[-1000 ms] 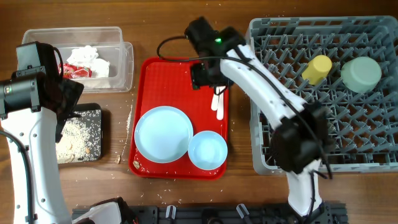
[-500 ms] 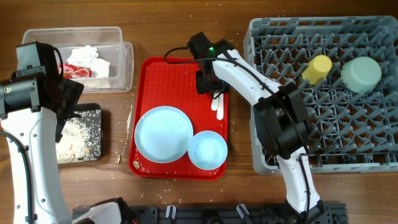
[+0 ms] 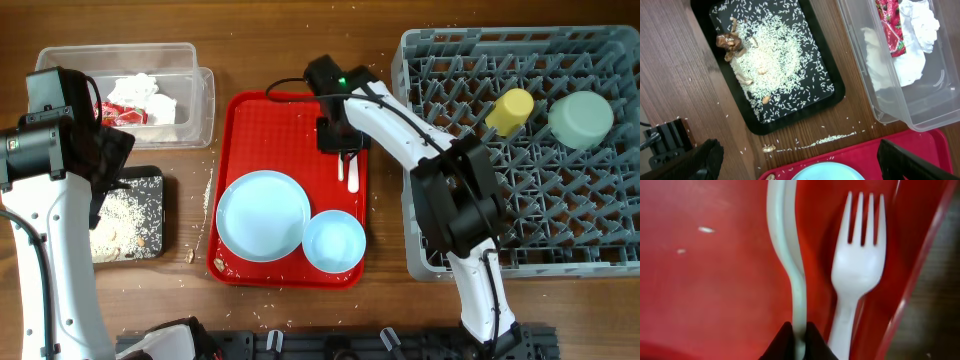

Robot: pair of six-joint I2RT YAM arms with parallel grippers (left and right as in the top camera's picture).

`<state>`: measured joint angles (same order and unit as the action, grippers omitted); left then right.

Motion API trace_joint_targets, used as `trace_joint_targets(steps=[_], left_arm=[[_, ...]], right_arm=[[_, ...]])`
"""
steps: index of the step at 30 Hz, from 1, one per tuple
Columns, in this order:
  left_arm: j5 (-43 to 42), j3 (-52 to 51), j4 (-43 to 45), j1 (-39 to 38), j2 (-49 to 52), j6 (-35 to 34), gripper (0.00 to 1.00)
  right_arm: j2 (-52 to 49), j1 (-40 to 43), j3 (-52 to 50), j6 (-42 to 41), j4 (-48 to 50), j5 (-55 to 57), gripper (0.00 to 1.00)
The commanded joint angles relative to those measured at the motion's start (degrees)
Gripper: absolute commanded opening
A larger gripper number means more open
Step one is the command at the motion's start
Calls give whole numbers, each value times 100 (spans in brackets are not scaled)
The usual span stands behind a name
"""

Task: Sort waste into correct bins and load items into the dishwasher rack
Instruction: 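Pick the white spoon with the right gripper and stand it in the rack, then pick the white fork with the right gripper and stand it in the rack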

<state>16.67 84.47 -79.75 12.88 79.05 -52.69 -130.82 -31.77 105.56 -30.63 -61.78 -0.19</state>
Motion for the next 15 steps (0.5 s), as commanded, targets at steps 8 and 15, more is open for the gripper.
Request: trace_joint_targets(steps=[8, 15], left_arm=[[96, 31, -4, 26, -35, -9, 100], [96, 31, -4, 26, -35, -9, 100]], right_arm=[[1567, 1904, 785, 2326, -262, 205, 6], [1552, 2763, 181, 2656, 96, 188, 33]])
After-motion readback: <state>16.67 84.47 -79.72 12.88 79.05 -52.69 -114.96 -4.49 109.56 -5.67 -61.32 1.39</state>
